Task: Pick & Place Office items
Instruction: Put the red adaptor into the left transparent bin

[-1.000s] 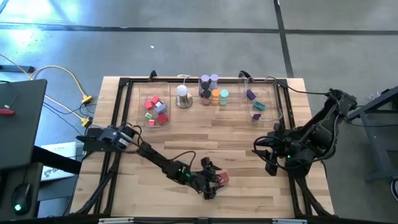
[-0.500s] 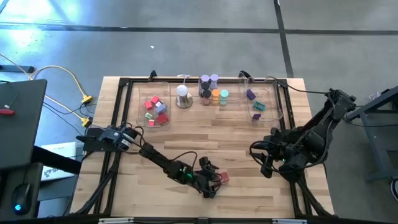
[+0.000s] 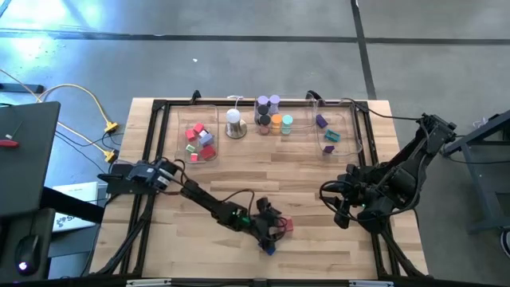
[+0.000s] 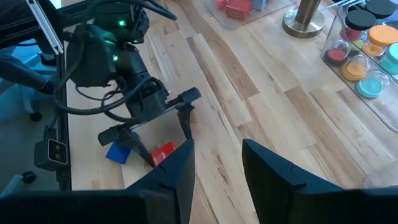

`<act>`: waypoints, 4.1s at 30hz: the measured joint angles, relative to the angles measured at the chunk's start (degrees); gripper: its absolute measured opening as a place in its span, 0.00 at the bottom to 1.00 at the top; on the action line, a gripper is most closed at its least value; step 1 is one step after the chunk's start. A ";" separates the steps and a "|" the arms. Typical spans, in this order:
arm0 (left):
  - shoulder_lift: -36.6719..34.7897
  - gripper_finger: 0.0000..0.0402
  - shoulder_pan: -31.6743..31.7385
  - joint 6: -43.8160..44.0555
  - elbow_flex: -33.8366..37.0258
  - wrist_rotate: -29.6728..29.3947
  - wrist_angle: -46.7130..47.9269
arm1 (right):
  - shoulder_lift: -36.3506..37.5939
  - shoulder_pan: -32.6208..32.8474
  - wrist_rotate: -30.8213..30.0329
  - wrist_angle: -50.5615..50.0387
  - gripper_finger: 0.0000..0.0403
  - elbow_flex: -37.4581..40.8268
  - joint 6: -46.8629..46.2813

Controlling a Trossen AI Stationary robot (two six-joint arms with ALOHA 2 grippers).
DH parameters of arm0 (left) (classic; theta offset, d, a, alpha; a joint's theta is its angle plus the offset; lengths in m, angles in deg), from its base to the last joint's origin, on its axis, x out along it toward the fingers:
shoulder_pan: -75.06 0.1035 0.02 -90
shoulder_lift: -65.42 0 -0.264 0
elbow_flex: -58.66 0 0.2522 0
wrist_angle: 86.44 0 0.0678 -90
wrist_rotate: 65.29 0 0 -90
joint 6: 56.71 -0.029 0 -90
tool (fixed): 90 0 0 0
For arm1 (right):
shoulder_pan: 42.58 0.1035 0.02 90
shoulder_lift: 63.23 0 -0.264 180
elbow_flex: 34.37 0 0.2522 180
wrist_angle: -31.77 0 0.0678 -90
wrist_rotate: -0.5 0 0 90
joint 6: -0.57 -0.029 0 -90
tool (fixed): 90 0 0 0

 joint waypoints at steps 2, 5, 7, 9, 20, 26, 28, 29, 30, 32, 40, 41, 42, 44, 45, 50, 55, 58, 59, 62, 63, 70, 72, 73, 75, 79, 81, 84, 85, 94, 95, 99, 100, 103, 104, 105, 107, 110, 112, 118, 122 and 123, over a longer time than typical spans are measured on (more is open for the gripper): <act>-0.02 0.89 0.48 0.00 0.00 0.97 -0.04 | 0.00 0.00 0.00 -0.02 0.30 -0.02 0.10; -0.01 0.88 0.69 -0.01 0.00 1.18 -0.08 | 0.00 0.00 0.00 -0.02 0.30 -0.02 1.14; 0.00 0.87 0.69 -0.02 0.00 1.14 -0.06 | 0.00 0.00 0.00 -0.02 0.30 -0.02 1.33; 0.00 0.84 0.69 -0.02 0.00 1.10 -0.03 | 0.00 0.00 0.00 -0.02 0.30 -0.02 1.33; -0.02 0.53 0.73 2.87 0.00 0.90 0.53 | 0.02 0.00 0.05 -0.09 0.30 -0.02 1.78; -0.02 0.51 0.69 3.03 0.00 1.09 0.52 | 0.02 0.00 1.54 -0.09 0.30 -0.02 3.04; -0.07 0.51 0.68 4.97 0.00 1.10 0.31 | 0.02 0.00 2.11 -0.09 0.30 -0.02 3.04; -0.33 0.51 0.68 6.94 0.00 1.17 0.39 | 0.02 0.00 2.67 -0.09 0.30 -0.02 3.05; -0.57 0.51 0.70 9.19 0.00 1.60 0.66 | 0.04 0.00 3.17 -0.09 0.30 -0.02 3.06; -1.29 0.51 0.71 13.46 0.00 3.00 1.45 | 0.04 0.00 4.08 -0.11 0.30 -0.02 3.06; -9.11 0.51 1.20 20.81 0.02 5.11 18.28 | 0.05 0.00 5.52 -0.20 0.30 -0.02 3.32; -10.61 0.51 1.51 21.83 0.02 5.01 20.92 | 0.04 0.02 5.57 -0.24 0.30 -0.02 3.75; -12.22 0.51 1.83 22.92 0.02 4.83 23.80 | 0.06 0.02 5.57 -0.22 0.30 -0.02 4.16; -15.47 0.51 2.57 25.55 0.02 4.47 29.55 | 0.05 0.02 5.53 -0.24 0.30 -0.02 4.56; -17.20 0.51 2.94 26.85 0.02 4.30 33.00 | 0.07 0.02 5.26 -0.24 0.30 -0.04 4.83; -26.38 0.51 5.21 33.19 0.02 3.83 49.55 | 0.07 0.02 0.85 -0.55 0.30 -0.04 6.09; -35.52 0.51 7.80 38.07 0.02 2.30 65.39 | 0.07 -0.36 -3.11 -1.58 0.30 -0.04 6.08; -40.55 0.51 9.71 40.33 0.02 0.74 73.54 | 0.07 -1.28 -4.32 -1.58 0.30 -0.04 5.95; -42.09 0.51 10.66 41.22 0.02 0.60 76.02 | 0.07 -1.57 -4.77 -1.63 0.30 -0.04 5.72; -46.16 0.51 14.00 45.63 0.02 0.61 83.99 | 0.07 -2.11 -5.59 -1.64 0.30 -0.04 5.54; -47.22 0.51 15.32 47.76 0.02 0.68 86.69 | 0.07 -2.30 -5.71 -1.64 0.30 -0.04 5.37; -50.64 0.51 27.26 47.91 0.02 3.12 98.57 | 0.07 -3.71 -6.52 -2.03 0.30 -0.04 2.68; -50.59 0.51 31.25 47.23 0.02 7.04 98.53 | 0.07 -4.20 -6.51 -1.93 0.30 -0.04 2.39; -50.46 0.51 33.52 47.35 0.02 9.52 98.58 | 0.07 -4.44 -6.51 -1.81 0.30 -0.04 2.36; -49.82 0.51 37.99 45.51 0.02 11.97 98.77 | 0.07 -5.01 -6.51 -1.55 0.30 -0.04 2.36; -49.24 0.51 45.88 38.86 0.02 11.95 99.56 | 0.07 -5.95 -6.51 -1.29 0.30 -0.04 1.11; -48.93 0.51 49.44 35.77 0.04 12.78 99.02 | 0.07 -6.19 -6.39 -1.29 0.30 -0.04 0.86; -48.08 0.51 53.50 31.70 0.04 13.05 98.16 | 0.07 -6.21 -6.54 -1.33 0.30 -0.04 -0.11; -47.53 0.51 54.74 29.95 0.04 13.49 97.59 | 0.07 -6.19 -6.67 -1.45 0.30 -0.04 -0.42; -38.04 0.51 61.32 20.41 0.09 19.98 90.56 | 0.07 -9.53 -7.57 -1.57 0.30 -0.04 -0.52; -37.01 0.51 61.80 19.72 0.09 20.67 89.34 | 0.07 -10.02 -7.39 -1.57 0.30 -0.04 -0.50; -33.48 0.51 63.01 18.37 0.11 21.92 86.25 | 0.07 -11.53 -5.82 -1.55 0.30 -0.04 -0.46; -32.71 0.51 63.45 17.90 0.11 22.38 85.82 | 0.07 -11.74 -5.56 -1.53 0.30 -0.04 -0.46; -30.29 0.51 64.88 16.29 0.11 22.82 85.23 | 0.07 -11.80 -5.01 -1.53 0.30 -0.04 -0.46; -29.59 0.51 65.25 15.62 0.13 22.76 85.20 | 0.07 -11.80 -5.01 -1.55 0.30 -0.04 -0.46; -28.88 0.51 65.55 15.27 0.13 22.75 85.12 | 0.07 -11.80 -4.99 -1.55 0.30 -0.04 -0.46; -27.71 0.51 65.86 15.17 0.14 22.50 84.70 | 0.07 -11.80 -4.98 -1.72 0.30 -0.04 -0.46; -26.86 0.53 65.87 15.34 0.15 22.72 83.83 | 0.07 -11.80 -4.98 -1.94 0.30 -0.04 -0.46; -26.56 0.57 65.87 15.82 0.15 22.83 83.51 | 0.07 -11.80 -4.98 -2.23 0.30 -0.04 -0.46; -26.56 0.65 65.83 15.08 0.15 23.03 83.27 | 0.07 -11.80 -6.18 -3.12 0.30 -0.04 -0.50; -26.56 0.66 65.83 12.85 0.15 23.54 83.27 | 0.07 -11.80 -6.40 -3.32 0.30 -0.04 -0.52; -26.56 0.66 65.83 12.92 0.14 23.56 83.28 | 0.07 -11.80 -6.42 -3.37 0.30 -0.04 -0.52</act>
